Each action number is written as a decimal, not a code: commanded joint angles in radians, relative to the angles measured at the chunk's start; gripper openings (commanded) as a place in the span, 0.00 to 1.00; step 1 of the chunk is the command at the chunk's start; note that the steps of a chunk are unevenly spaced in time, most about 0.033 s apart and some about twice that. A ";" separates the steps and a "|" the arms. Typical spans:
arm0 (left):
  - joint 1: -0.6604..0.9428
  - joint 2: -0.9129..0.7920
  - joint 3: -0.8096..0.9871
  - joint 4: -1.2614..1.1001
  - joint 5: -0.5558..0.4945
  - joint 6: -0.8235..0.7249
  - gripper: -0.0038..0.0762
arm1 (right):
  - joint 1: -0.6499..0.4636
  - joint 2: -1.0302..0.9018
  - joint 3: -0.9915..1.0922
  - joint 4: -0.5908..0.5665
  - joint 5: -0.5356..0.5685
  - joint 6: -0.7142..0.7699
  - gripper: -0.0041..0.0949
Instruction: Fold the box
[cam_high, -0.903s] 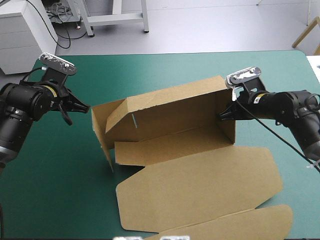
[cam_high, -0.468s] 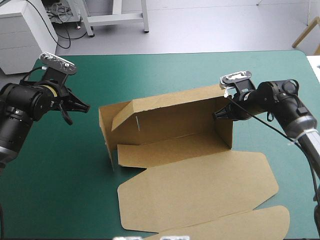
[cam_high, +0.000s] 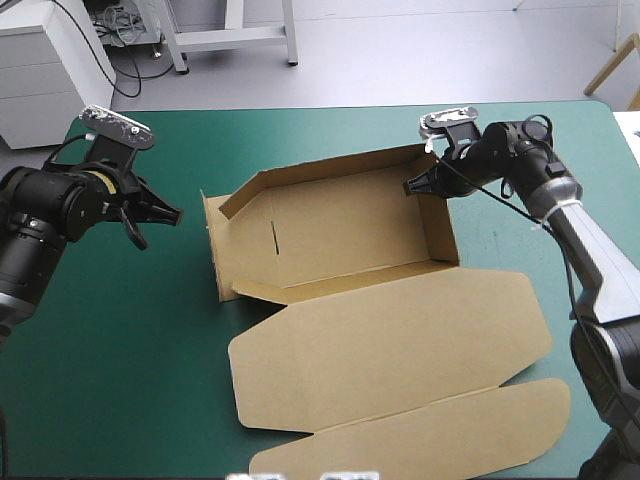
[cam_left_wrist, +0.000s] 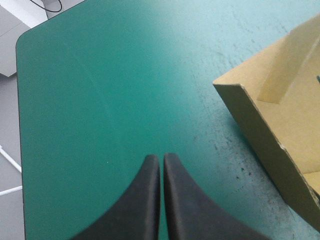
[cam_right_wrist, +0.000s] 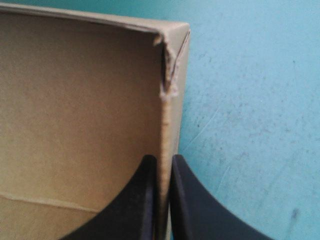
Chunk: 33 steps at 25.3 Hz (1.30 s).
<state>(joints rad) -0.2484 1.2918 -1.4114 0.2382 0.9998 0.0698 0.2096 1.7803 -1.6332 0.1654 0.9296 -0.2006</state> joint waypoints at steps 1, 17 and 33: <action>0.001 -0.030 -0.027 -0.008 -0.053 -0.013 0.06 | -0.003 0.030 -0.081 0.006 0.025 -0.011 0.17; 0.001 -0.029 -0.027 -0.008 -0.049 -0.013 0.05 | -0.003 0.054 -0.477 -0.038 0.275 -0.026 0.69; 0.001 -0.027 -0.027 -0.016 -0.049 -0.013 0.05 | -0.003 -0.127 -0.504 -0.081 0.275 -0.012 0.69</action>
<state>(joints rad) -0.2484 1.2918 -1.4114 0.2211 0.9998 0.0698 0.2105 1.6889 -2.1140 0.0933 1.2475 -0.2125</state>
